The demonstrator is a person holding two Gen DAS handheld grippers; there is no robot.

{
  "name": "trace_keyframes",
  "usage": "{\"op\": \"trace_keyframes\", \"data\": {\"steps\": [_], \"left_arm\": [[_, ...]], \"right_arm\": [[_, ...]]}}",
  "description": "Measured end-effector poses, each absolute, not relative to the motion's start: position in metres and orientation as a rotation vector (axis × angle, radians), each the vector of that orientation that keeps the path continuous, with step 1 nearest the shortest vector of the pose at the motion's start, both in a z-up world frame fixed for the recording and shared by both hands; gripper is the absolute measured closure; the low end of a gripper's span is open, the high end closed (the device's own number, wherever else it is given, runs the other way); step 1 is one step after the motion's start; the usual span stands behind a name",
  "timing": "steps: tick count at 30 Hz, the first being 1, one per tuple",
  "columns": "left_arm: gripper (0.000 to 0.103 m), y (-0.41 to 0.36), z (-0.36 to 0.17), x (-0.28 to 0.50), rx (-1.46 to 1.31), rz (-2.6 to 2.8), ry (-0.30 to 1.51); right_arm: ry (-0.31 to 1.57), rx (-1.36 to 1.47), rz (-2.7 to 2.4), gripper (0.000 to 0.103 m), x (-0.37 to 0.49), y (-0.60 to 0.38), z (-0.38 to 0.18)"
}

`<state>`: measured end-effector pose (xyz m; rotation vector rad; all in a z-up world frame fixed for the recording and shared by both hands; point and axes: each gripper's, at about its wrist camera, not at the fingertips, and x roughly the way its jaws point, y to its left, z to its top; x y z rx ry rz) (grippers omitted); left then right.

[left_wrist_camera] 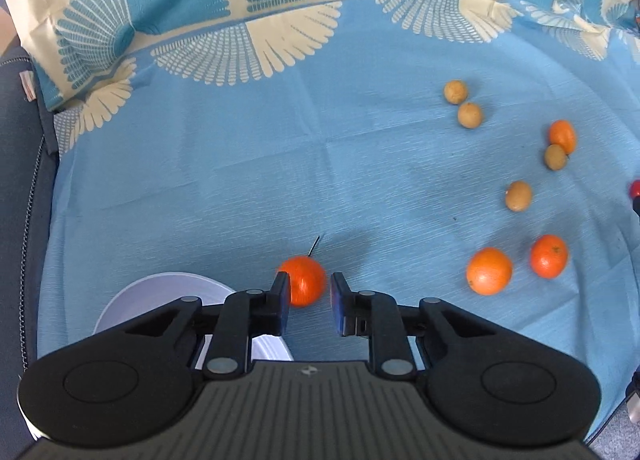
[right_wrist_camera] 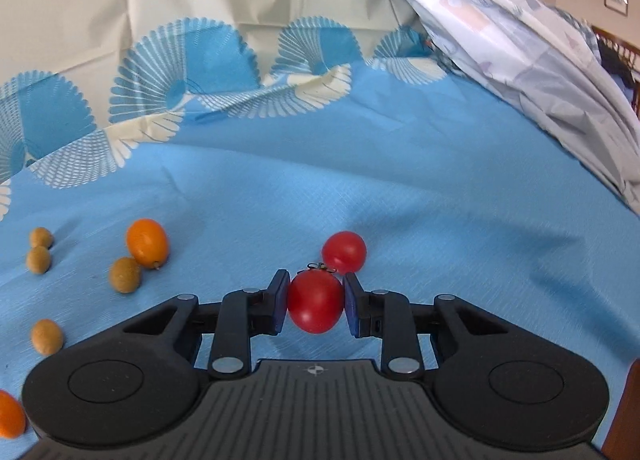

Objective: Organize fruits
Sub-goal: 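Grasp an orange with the left tool while the right tool grasps a red tomato, then carry both fruits over the plate and open both tools to drop them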

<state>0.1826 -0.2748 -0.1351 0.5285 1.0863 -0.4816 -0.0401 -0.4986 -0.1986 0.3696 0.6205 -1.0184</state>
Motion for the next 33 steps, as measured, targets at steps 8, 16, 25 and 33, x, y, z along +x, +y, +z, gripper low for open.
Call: {"op": "trace_keyframes", "data": {"steps": [8,16,25,33], "left_arm": [[0.032,-0.29,-0.172,0.2,0.701,-0.449,1.099],[0.063,-0.293,-0.192,0.204,0.686,-0.454,1.142],[0.063,-0.279,-0.129,0.151,0.556,-0.478,1.071],[0.063,-0.188,-0.064,0.092,0.406,-0.416,1.056]], "right_arm": [[0.699,0.396,-1.049,0.073,-0.045,-0.499,-0.219],[0.715,0.376,-1.05,0.07,-0.044,-0.493,-0.223],[0.645,0.316,-1.0,0.073,-0.044,-0.479,-0.197],[0.576,0.216,-0.678,0.073,-0.081,-0.38,-0.121]]}}
